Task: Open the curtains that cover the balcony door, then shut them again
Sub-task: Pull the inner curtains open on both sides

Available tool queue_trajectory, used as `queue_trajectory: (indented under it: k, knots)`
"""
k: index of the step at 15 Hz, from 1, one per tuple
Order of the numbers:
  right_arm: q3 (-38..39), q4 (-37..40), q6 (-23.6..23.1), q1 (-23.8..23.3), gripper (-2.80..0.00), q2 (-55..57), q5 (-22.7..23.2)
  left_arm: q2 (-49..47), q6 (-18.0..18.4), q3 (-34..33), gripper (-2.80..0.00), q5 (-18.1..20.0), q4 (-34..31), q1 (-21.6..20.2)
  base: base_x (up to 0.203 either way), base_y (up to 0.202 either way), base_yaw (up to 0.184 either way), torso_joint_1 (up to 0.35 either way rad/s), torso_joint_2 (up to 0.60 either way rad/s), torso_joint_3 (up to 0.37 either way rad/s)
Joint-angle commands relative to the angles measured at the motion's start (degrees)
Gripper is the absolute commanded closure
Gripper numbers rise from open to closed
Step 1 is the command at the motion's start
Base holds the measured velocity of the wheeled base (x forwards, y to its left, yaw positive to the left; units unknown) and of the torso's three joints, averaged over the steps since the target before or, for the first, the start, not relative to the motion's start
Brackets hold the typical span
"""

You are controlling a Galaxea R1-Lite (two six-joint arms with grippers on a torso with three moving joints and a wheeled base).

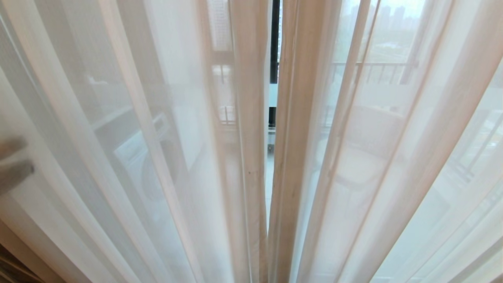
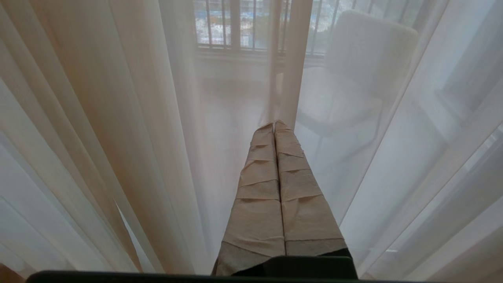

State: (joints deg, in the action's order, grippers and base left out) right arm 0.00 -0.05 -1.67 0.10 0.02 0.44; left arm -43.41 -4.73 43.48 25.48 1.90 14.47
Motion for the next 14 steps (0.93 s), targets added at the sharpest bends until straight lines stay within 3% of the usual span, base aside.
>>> queue_trajectory:
  k: [1,7,10,14]
  knots:
    - [0.0,-0.04,0.0,-0.01,0.0,-0.02,0.0,-10.75,-0.14,4.74,-2.8,0.45,2.08,3.17,0.0,0.0,0.0,0.0,0.0,0.0]
    - [0.0,-0.04,0.0,0.03,0.0,-0.02,0.0,-25.26,0.18,15.94,-2.8,0.56,6.82,11.93,0.0,0.0,0.0,0.0,0.0,0.0]
    - [0.0,-0.04,0.0,-0.01,0.0,-0.02,0.0,-31.04,1.98,18.49,-2.8,0.01,10.05,14.12,0.0,0.0,0.0,0.0,0.0,0.0]
    - [0.0,-0.04,0.0,0.03,0.0,-0.02,0.0,-34.9,2.4,21.67,-2.8,-4.75,11.89,16.2,0.0,0.0,0.0,0.0,0.0,0.0]
